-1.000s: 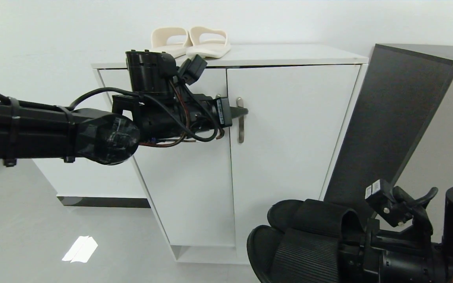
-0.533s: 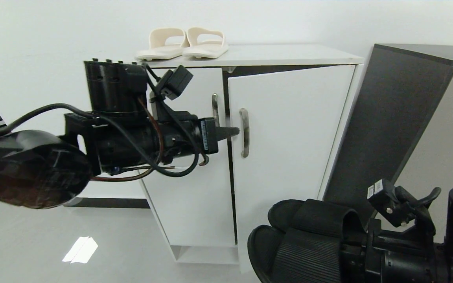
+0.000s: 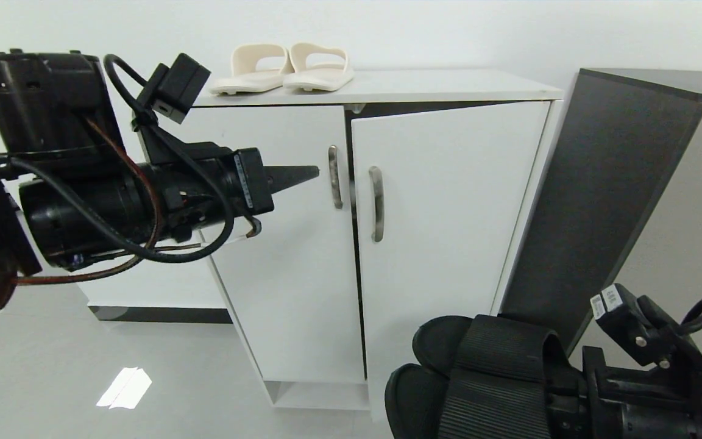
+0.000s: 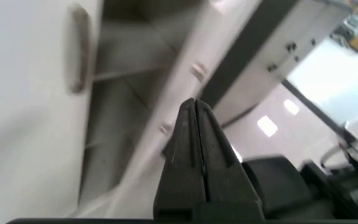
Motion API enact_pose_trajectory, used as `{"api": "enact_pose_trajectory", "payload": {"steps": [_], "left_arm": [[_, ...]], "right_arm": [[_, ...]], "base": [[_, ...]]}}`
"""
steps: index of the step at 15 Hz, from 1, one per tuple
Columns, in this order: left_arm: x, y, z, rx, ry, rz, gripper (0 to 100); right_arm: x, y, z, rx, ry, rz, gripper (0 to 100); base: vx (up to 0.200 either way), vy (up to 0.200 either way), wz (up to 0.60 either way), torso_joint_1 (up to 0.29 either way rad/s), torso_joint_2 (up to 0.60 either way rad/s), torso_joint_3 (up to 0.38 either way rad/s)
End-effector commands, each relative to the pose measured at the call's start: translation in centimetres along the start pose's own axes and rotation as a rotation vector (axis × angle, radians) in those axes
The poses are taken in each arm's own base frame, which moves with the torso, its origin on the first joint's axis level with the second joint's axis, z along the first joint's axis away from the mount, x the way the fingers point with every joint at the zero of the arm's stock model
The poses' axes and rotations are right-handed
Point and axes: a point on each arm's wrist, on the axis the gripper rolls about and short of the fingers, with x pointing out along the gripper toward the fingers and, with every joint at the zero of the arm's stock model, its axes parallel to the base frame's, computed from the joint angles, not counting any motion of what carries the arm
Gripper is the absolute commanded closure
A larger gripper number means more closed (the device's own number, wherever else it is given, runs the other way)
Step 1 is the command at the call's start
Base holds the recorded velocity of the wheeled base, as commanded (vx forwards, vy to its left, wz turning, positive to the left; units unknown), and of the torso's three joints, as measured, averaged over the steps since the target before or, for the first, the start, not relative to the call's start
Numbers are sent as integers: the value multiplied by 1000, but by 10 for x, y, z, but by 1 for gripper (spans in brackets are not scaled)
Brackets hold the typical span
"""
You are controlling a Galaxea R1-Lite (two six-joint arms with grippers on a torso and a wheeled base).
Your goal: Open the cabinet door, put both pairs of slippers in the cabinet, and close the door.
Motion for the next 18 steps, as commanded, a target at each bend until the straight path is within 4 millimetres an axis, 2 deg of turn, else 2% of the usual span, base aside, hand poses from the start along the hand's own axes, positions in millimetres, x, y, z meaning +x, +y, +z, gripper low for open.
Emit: {"api": "enact_pose_trajectory", "payload": {"steps": [1,2,5,11,13,15,18], "left_arm": [[32,23,4,-7,5,37,100],[44,29,5,-9,7,40,100],[65,36,7,-8,4,29,100],[89,42,0,-11,22,22,100],[92,32,-4,-12,36,-8,100],[94,13,-8,-7,40,-58,100],[78,-20,-20,11,25,-150,100]], "right_arm": [[-2,1,0,-10,-4,2,100],[-2,1,0,-10,-4,4,100],[-2,1,-1,-9,-2,2,100],[0,0,-1,-5,5,3,100],[2,2,-3,-5,16,14,100],[2,5,-3,-11,16,29,100],[-4,18,2,-37,-15,79,100]], "base": [[0,0,0,0,0,0],[0,0,0,0,0,0],[0,0,0,0,0,0],[0,0,0,0,0,0],[-200,0,0,7,2,0],[-200,0,0,5,2,-7],[-200,0,0,-4,5,4]]}}
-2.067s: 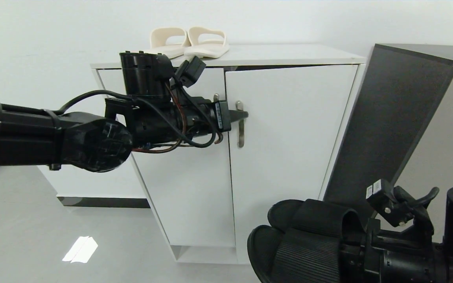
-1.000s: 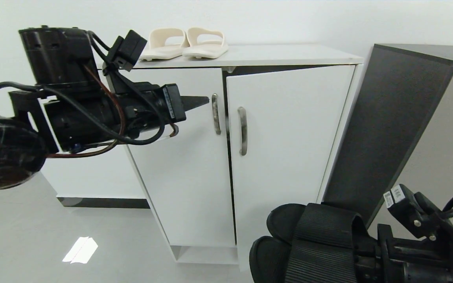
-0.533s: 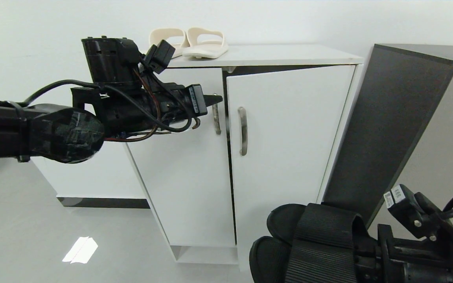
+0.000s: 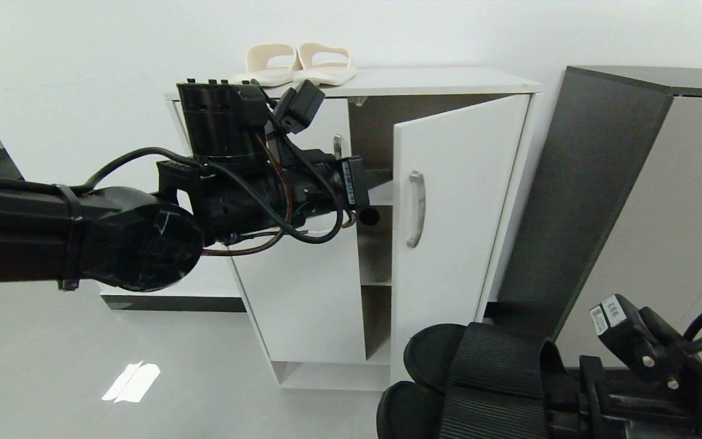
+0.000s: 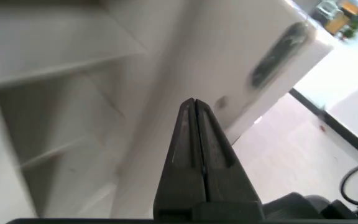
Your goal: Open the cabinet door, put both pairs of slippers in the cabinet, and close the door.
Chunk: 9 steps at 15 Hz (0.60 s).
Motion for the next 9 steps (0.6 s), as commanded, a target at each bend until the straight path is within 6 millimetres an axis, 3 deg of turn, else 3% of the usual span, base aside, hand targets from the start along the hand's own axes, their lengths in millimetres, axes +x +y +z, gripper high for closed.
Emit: {"api": "enact_pose_trajectory", "payload": {"steps": [1,4,7,9], "left_arm": [[-12,-19,-6,12,4,-39,100],[-17,-8,-7,24,-40,12,100],[-28,17,-1,36,-155,273,100],[-47,22,-2,94,-201,361,100]], "right_arm": [[-5,9,4,-20,-26,34,100],[-1,7,2,-13,-12,29,100],[6,8,11,-14,-32,-19,100],[15,9,16,2,-42,-95,100]], "base": [[-200,0,0,2,7,2],[0,0,0,0,0,0],[0,0,0,0,0,0],[0,0,0,0,0,0]]}}
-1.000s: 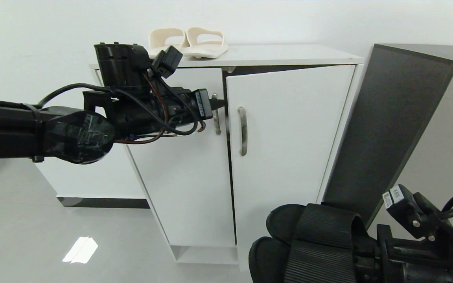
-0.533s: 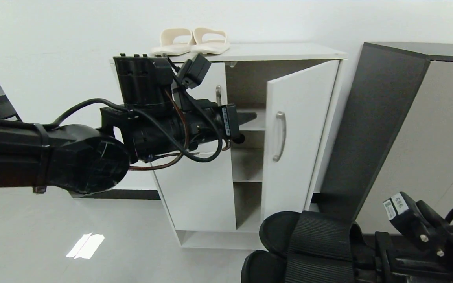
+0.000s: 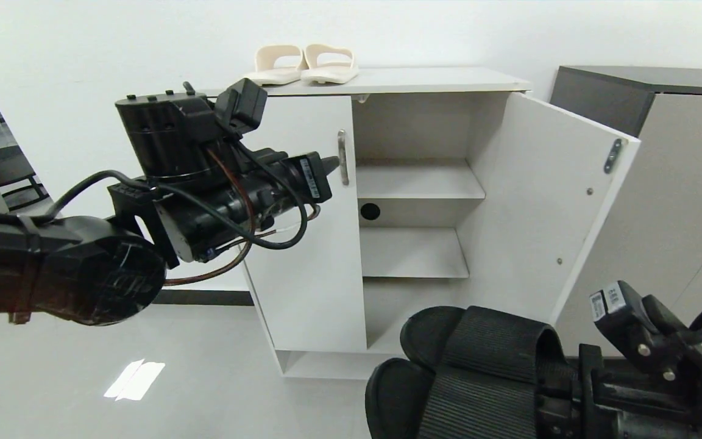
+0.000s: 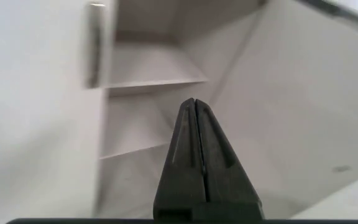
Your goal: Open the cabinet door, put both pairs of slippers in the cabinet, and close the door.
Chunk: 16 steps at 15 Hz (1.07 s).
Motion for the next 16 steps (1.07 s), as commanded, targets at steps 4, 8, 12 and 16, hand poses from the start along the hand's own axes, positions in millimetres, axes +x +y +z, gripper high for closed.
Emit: {"api": "enact_pose_trajectory", "payload": {"steps": [4,8,12,16], "left_arm": [[-96,26,4,221,-42,369,100],[-210,29,-23,329,-66,717,100],[-299,32,-73,343,-171,1097,100],[-345,7,-135,383,-110,960,100]], "right_arm": [[41,-10,3,47,16,-284,100],[50,-16,8,45,0,-410,100],[49,-18,7,46,5,-421,100],[48,-18,6,43,9,-420,100]], "base": [[0,0,0,0,0,0],[0,0,0,0,0,0],[0,0,0,0,0,0],[0,0,0,0,0,0]]}}
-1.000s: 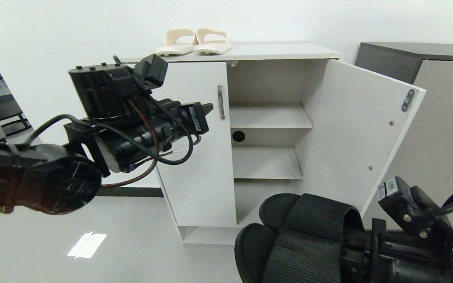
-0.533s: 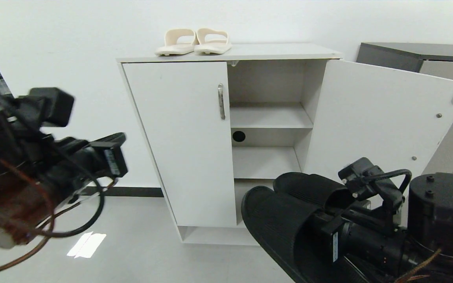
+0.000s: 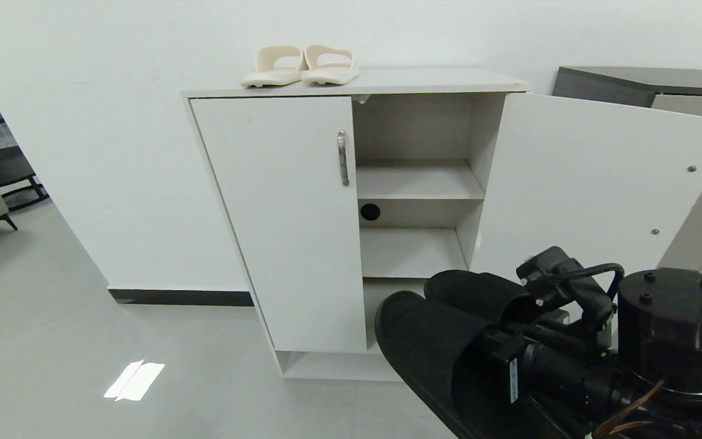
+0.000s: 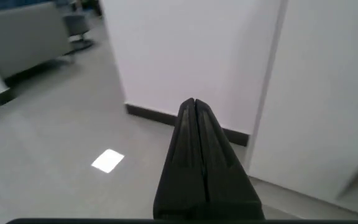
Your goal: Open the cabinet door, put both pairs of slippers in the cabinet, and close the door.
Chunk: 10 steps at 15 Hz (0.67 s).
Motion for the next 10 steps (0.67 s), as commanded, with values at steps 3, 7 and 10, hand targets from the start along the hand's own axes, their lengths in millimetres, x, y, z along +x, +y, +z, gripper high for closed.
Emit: {"api": "enact_pose_trajectory", "payload": {"steps": [3,7,10], "left_arm": [[-52,5,-55,-25,-21,-297,100],[-55,1,-61,-107,66,-647,100],[-58,9,-66,-94,-13,-511,100]], "right_arm": [[1,-1,-5,-2,19,-2,100],[5,-1,-9,-6,38,-4,100],[7,-2,-11,-5,45,-7,100]], "base": [[0,0,0,0,0,0],[0,0,0,0,0,0],[0,0,0,0,0,0]]}}
